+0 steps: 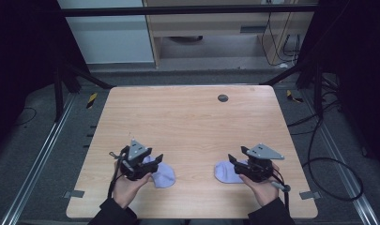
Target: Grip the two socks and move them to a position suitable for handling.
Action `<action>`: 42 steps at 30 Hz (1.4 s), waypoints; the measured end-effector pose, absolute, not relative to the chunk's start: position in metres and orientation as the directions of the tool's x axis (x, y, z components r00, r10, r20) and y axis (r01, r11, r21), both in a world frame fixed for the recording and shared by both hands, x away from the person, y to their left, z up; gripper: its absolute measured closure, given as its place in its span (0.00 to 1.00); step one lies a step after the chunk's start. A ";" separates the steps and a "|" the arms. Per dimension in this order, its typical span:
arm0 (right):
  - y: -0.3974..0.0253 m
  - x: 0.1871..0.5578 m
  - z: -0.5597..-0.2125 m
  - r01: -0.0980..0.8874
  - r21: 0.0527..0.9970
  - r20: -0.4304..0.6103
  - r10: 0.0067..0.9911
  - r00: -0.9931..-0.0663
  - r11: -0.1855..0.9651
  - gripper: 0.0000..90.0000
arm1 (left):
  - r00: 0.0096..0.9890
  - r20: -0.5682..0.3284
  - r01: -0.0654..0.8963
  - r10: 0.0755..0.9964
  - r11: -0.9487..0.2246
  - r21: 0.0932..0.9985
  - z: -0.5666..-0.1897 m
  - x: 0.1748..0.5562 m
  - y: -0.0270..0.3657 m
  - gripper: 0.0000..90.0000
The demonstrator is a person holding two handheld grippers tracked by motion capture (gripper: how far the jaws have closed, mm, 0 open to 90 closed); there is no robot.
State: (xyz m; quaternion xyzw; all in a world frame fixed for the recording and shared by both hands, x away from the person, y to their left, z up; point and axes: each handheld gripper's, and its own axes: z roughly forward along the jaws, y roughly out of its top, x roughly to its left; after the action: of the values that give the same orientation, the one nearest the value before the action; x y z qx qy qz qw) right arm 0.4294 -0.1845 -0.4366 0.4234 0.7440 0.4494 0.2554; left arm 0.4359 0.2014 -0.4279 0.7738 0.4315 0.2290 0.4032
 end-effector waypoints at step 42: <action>0.024 0.424 -0.484 0.387 0.770 0.048 0.559 -0.828 0.507 0.64 | 0.416 -0.016 0.637 0.909 -0.279 0.718 -0.487 0.453 0.249 0.65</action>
State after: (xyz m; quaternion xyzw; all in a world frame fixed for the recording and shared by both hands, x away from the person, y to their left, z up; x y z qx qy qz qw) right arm 0.4244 0.0242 -0.4836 0.2743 0.8619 0.4135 0.1038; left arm 0.4532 0.2489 -0.4870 0.7731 0.5002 0.2048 0.3320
